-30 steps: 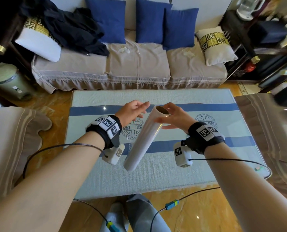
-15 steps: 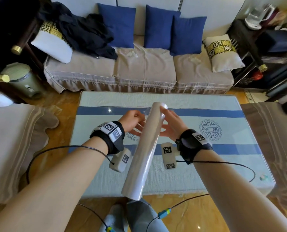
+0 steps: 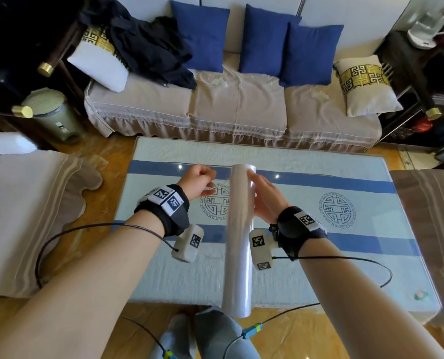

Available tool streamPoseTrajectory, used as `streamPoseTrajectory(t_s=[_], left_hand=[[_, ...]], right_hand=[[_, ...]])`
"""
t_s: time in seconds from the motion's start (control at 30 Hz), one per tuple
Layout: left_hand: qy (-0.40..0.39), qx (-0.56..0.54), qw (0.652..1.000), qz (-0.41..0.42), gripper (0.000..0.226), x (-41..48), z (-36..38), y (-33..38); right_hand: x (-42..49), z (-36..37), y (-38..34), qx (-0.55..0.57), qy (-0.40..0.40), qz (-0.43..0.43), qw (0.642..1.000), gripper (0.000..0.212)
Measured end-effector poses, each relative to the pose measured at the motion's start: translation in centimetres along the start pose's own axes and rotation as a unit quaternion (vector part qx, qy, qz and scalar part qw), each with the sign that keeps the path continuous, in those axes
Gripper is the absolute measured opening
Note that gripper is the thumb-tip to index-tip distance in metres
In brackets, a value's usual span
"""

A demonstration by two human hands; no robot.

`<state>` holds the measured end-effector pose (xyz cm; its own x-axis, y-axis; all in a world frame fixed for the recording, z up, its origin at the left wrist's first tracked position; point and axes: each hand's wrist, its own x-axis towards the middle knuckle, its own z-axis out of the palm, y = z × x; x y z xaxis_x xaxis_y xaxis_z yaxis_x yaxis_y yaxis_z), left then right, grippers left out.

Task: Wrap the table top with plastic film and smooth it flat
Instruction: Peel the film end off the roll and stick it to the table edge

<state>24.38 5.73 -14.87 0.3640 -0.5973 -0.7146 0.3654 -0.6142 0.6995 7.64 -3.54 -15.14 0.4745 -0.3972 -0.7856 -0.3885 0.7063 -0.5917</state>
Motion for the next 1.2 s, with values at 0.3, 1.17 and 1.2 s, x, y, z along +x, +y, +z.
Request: streamPoseTrajectory(t_s=[0.3,1.17,1.2], left_hand=[[-0.085,-0.011,0.994,-0.070,0.014,4.1,-3.0,-12.1],[-0.187,-0.087,0.956,-0.209,0.048,2.8,-7.2,-25.0],[-0.184,-0.095,0.956,-0.206,0.035,2.6,-7.2,-25.5]], right_hand=[[5.2,2.9,10.4,0.047,-0.029,0.090,0.994,0.054],[8.9,6.2,20.6,0.127,-0.005,0.133,0.983,0.074],[8.9,6.0,21.0,0.134,0.001,0.134,0.982,0.075]])
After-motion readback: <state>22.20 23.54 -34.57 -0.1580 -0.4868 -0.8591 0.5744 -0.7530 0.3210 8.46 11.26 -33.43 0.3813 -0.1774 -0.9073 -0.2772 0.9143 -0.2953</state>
